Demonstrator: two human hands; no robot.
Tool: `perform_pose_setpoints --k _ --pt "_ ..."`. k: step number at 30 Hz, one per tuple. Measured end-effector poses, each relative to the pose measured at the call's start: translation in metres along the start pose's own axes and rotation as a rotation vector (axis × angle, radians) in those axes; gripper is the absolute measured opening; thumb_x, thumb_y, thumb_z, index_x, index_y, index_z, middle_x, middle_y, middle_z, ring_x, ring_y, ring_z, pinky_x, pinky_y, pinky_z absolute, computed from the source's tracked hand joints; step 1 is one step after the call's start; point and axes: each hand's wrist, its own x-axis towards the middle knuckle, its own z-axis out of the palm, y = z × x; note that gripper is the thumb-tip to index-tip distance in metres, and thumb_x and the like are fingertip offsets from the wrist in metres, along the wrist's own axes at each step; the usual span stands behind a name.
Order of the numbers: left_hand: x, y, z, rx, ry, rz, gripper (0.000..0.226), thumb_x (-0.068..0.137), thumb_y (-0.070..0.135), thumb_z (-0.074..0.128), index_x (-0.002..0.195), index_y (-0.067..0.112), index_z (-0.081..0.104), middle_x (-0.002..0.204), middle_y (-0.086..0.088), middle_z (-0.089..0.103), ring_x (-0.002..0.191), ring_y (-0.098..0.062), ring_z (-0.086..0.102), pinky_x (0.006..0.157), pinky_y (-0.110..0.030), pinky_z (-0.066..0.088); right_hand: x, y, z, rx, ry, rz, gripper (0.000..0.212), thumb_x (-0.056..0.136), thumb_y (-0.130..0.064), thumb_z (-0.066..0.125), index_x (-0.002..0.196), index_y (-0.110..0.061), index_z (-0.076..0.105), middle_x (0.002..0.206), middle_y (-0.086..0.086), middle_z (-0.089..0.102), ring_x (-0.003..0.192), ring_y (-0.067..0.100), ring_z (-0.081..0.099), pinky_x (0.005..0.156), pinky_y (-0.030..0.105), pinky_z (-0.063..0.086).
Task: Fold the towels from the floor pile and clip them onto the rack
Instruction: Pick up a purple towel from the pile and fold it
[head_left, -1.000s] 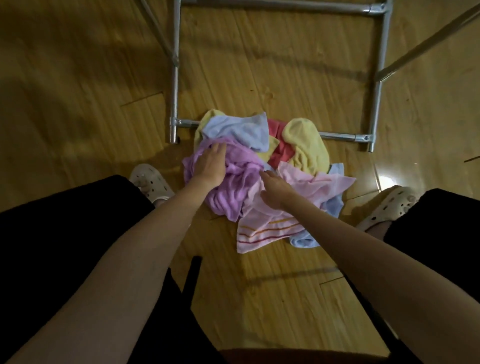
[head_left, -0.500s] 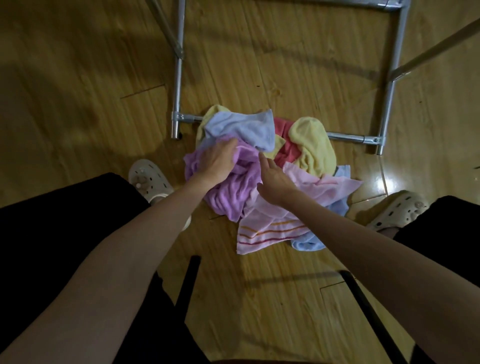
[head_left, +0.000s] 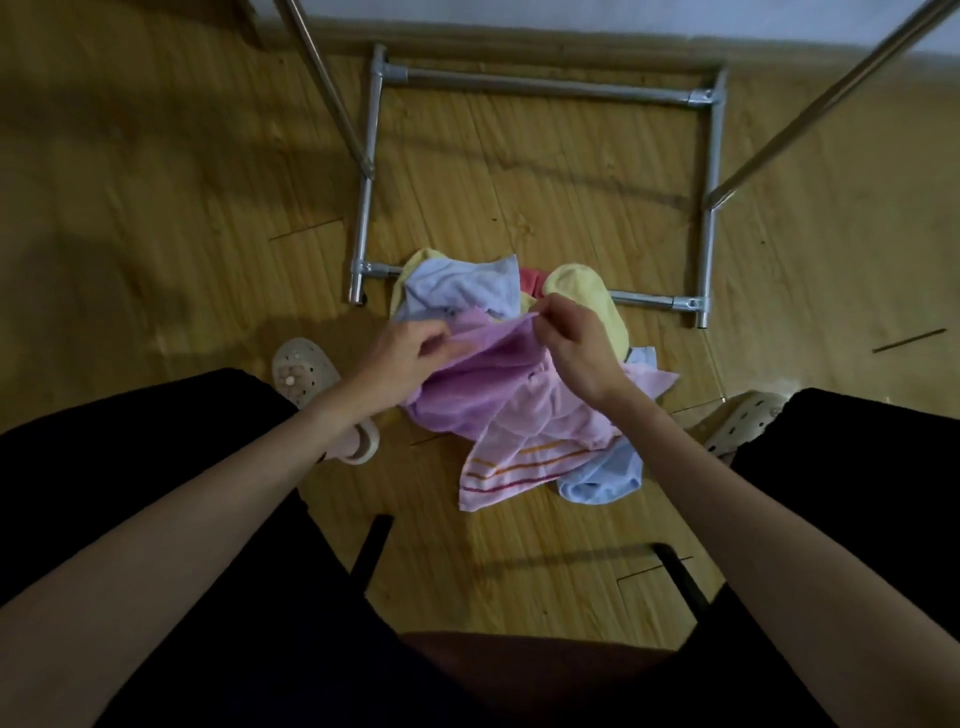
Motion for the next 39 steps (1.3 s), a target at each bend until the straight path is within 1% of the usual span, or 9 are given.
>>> perform_pose_setpoints --k 5,11,13,16,22,25,31,34,39 --pt "-0.023 0.02 -0.026 0.061 0.072 -0.041 0.038 0.09 0.03 0.062 0.061 0.011 0.048 0.05 0.008 0.033 0.049 -0.007 0.036 0.048 -0.017 0.028 -0.047 -0.037 -0.038 0.171 0.331 -0.057 0.017 0.091 -0.009 0.045 0.084 -0.001 0.058 0.07 -0.001 0.055 0.067 0.005 0.048 0.063 0.019 0.037" --pt "-0.051 0.008 -0.035 0.132 0.094 -0.182 0.036 0.095 0.033 0.054 0.075 0.004 0.059 0.064 -0.013 0.058 0.059 -0.022 0.051 0.059 -0.038 0.039 -0.088 -0.051 -0.073 0.23 0.551 -0.061 0.017 0.092 -0.002 0.044 0.084 -0.003 0.059 0.07 0.0 0.056 0.065 0.005 0.049 0.061 0.017 0.04" --pt "-0.054 0.03 -0.04 0.09 0.159 -0.133 0.035 0.095 0.03 0.054 0.068 0.007 0.054 0.058 -0.005 0.05 0.058 -0.015 0.044 0.058 -0.034 0.035 -0.094 -0.047 -0.08 0.194 0.577 -0.033 0.017 0.092 -0.001 0.045 0.083 -0.003 0.059 0.07 0.001 0.055 0.062 0.001 0.047 0.06 0.016 0.038" --pt "-0.057 0.089 -0.048 0.033 0.195 0.011 0.038 0.091 0.029 0.056 0.065 0.002 0.05 0.058 0.004 0.039 0.056 -0.003 0.035 0.055 -0.027 0.028 -0.1 -0.036 -0.085 0.112 0.507 0.028 0.015 0.092 -0.003 0.049 0.083 -0.003 0.06 0.066 -0.005 0.053 0.061 0.003 0.046 0.06 0.021 0.036" --pt "-0.07 0.217 -0.068 -0.08 0.218 0.276 0.007 0.081 0.02 0.072 0.076 0.016 0.07 0.071 -0.001 0.066 0.065 -0.004 0.056 0.06 -0.02 0.043 -0.121 -0.044 -0.095 0.012 0.369 0.043 0.009 0.087 -0.002 0.057 0.084 -0.009 0.062 0.07 -0.005 0.06 0.066 0.01 0.055 0.062 0.02 0.041" --pt "-0.073 0.265 -0.08 -0.072 0.205 0.357 0.027 0.073 0.031 0.077 0.076 0.005 0.073 0.069 -0.009 0.069 0.063 -0.01 0.059 0.058 -0.026 0.046 -0.131 -0.067 -0.107 0.068 0.296 -0.026 0.018 0.081 0.003 0.063 0.091 -0.013 0.062 0.086 -0.002 0.066 0.084 0.016 0.062 0.077 0.032 0.05" --pt "-0.073 0.318 -0.092 0.028 0.049 0.378 0.037 0.056 0.046 0.081 0.065 0.011 0.072 0.06 -0.007 0.067 0.054 -0.013 0.055 0.052 -0.036 0.045 -0.161 -0.154 -0.15 0.354 -0.197 -0.255 0.054 0.073 0.005 0.072 0.12 -0.019 0.057 0.119 -0.002 0.065 0.118 0.012 0.058 0.1 0.029 0.047" --pt "-0.073 0.333 -0.098 0.024 0.046 0.393 0.04 0.054 0.046 0.08 0.065 0.009 0.071 0.061 -0.007 0.066 0.055 -0.013 0.057 0.054 -0.032 0.047 -0.168 -0.184 -0.154 0.349 -0.268 -0.289 0.047 0.076 0.005 0.075 0.119 -0.008 0.06 0.111 0.003 0.068 0.107 0.016 0.063 0.096 0.034 0.05" --pt "-0.069 0.342 -0.107 0.05 0.074 0.4 0.044 0.051 0.05 0.079 0.062 0.01 0.065 0.054 -0.006 0.056 0.05 -0.009 0.046 0.051 -0.026 0.039 -0.167 -0.209 -0.147 0.24 -0.264 -0.27 0.016 0.08 -0.011 0.076 0.084 0.0 0.065 0.072 0.005 0.06 0.071 0.017 0.055 0.066 0.033 0.045"
